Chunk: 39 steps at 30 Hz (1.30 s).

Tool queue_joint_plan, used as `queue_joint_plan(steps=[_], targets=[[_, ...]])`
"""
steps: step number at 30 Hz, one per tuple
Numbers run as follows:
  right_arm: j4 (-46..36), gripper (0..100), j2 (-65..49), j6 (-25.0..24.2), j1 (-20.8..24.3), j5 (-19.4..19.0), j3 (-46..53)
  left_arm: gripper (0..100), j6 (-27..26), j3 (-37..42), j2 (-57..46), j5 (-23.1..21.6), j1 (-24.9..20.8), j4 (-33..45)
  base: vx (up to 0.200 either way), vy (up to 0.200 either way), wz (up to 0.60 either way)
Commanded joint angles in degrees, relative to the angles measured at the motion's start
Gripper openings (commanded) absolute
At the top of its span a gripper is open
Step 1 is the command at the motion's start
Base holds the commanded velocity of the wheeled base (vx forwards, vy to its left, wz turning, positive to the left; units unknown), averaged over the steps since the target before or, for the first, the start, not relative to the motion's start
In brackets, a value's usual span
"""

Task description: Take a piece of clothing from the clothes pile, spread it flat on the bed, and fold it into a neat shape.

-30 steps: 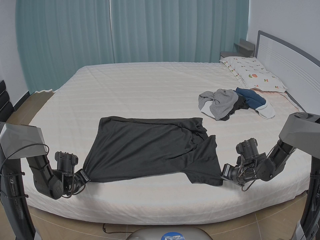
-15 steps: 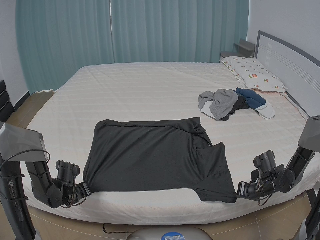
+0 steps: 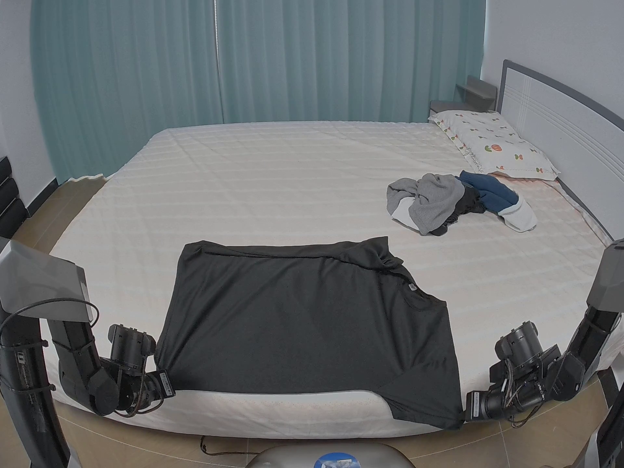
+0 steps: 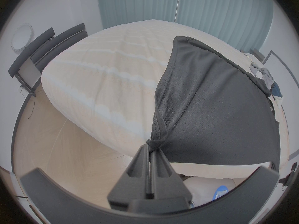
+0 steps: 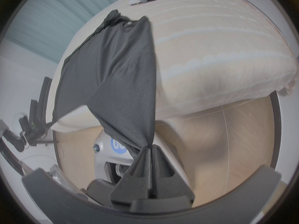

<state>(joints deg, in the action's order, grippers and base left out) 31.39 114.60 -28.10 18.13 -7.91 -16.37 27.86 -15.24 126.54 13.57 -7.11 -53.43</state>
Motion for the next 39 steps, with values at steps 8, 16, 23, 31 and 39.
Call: queue_joint_plan(steps=[8,16,23,31,39], targets=[[0.2,0,0.4,-0.6,7.1,0.2,3.4,0,-1.6,1.2,0.5,0.5,0.2,0.0,0.000,0.000,0.00],[0.2,100,0.3,-0.6,5.8,0.4,2.7,0,-3.2,2.7,0.6,0.5,-0.1,0.0,0.000,0.000,0.00],[1.0,100,-3.9,-1.1,2.5,-0.1,0.6,100,-2.7,2.4,-0.5,0.3,-0.1,-0.3,0.000,0.000,0.00],[1.0,100,-6.7,-5.9,-2.7,-2.8,-8.8,100,-2.9,1.7,-6.3,-1.4,1.5,-3.3,0.000,0.000,0.00],[3.7,100,-1.5,-15.2,-4.1,-5.7,-16.6,100,-2.0,0.4,-7.6,-5.4,2.2,-4.0,0.000,0.000,0.00]])
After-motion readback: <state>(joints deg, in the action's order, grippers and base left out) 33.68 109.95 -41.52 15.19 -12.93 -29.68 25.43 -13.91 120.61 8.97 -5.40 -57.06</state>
